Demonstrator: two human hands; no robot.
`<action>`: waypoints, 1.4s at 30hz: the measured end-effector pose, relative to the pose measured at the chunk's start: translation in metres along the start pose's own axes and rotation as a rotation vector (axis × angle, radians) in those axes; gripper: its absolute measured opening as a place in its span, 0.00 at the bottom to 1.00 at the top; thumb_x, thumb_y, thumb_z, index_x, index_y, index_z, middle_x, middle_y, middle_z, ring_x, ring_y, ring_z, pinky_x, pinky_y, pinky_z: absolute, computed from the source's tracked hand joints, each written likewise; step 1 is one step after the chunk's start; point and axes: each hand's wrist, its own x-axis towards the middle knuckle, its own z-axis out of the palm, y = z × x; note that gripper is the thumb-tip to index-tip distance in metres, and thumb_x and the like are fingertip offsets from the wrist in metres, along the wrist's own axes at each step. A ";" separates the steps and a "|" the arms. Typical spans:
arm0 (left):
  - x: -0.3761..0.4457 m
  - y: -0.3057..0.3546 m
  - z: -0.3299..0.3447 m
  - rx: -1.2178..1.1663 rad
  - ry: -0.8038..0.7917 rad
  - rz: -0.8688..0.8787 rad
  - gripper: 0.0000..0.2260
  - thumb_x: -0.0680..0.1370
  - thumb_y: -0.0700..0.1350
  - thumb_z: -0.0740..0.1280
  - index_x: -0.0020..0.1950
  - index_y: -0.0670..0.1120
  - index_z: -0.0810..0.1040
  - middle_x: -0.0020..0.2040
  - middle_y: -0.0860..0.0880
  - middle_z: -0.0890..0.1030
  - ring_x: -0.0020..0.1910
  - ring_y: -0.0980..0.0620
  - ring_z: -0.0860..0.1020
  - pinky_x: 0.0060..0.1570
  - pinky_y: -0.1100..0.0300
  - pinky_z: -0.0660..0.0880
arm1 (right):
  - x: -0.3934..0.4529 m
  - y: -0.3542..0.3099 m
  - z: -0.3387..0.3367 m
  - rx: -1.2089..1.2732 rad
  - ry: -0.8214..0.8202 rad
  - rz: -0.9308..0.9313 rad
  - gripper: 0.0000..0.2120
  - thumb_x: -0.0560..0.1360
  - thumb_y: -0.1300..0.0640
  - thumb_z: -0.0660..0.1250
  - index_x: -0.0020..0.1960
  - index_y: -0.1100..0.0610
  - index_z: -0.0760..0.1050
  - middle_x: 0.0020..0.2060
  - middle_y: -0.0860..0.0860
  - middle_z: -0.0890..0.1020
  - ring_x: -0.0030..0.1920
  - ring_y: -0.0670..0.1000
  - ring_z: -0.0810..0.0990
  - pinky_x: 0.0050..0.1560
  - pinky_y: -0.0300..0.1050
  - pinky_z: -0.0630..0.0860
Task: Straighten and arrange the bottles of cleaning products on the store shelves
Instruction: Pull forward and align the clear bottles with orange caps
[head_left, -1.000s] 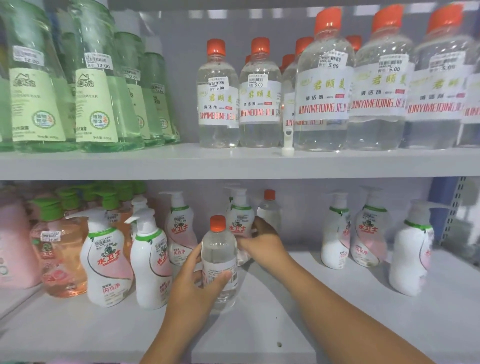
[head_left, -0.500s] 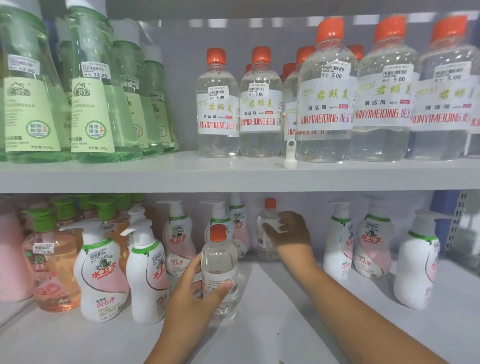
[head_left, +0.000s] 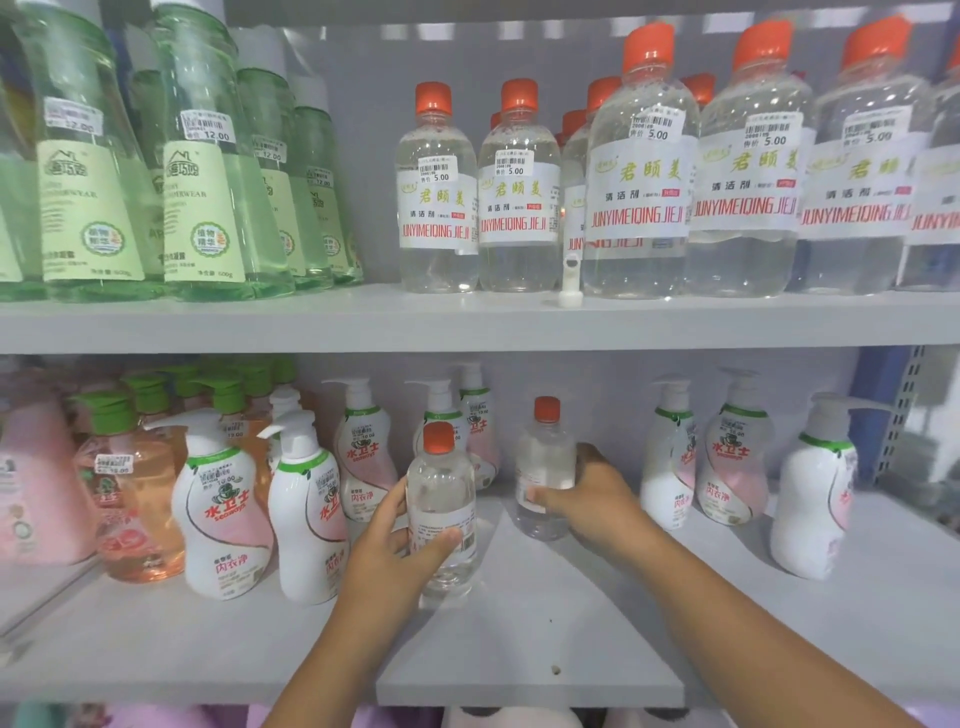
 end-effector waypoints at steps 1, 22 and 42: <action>-0.002 0.000 0.000 0.000 -0.004 0.014 0.29 0.74 0.42 0.77 0.65 0.68 0.73 0.51 0.72 0.82 0.51 0.69 0.82 0.41 0.71 0.78 | -0.014 0.000 -0.007 0.004 -0.029 -0.006 0.26 0.66 0.53 0.81 0.60 0.48 0.74 0.52 0.46 0.84 0.53 0.49 0.84 0.55 0.50 0.82; -0.108 0.231 -0.065 -0.078 -0.068 0.493 0.39 0.40 0.67 0.84 0.51 0.63 0.86 0.48 0.51 0.89 0.44 0.50 0.88 0.34 0.61 0.83 | -0.206 -0.230 -0.145 0.083 -0.228 -0.562 0.28 0.59 0.45 0.83 0.58 0.33 0.81 0.53 0.39 0.87 0.54 0.43 0.86 0.55 0.47 0.83; 0.040 0.295 -0.050 0.121 0.054 0.339 0.25 0.69 0.55 0.81 0.62 0.52 0.78 0.52 0.54 0.86 0.45 0.57 0.86 0.35 0.60 0.78 | -0.072 -0.343 -0.130 -0.563 0.103 -0.537 0.42 0.63 0.40 0.82 0.72 0.50 0.69 0.65 0.45 0.76 0.63 0.51 0.77 0.61 0.49 0.76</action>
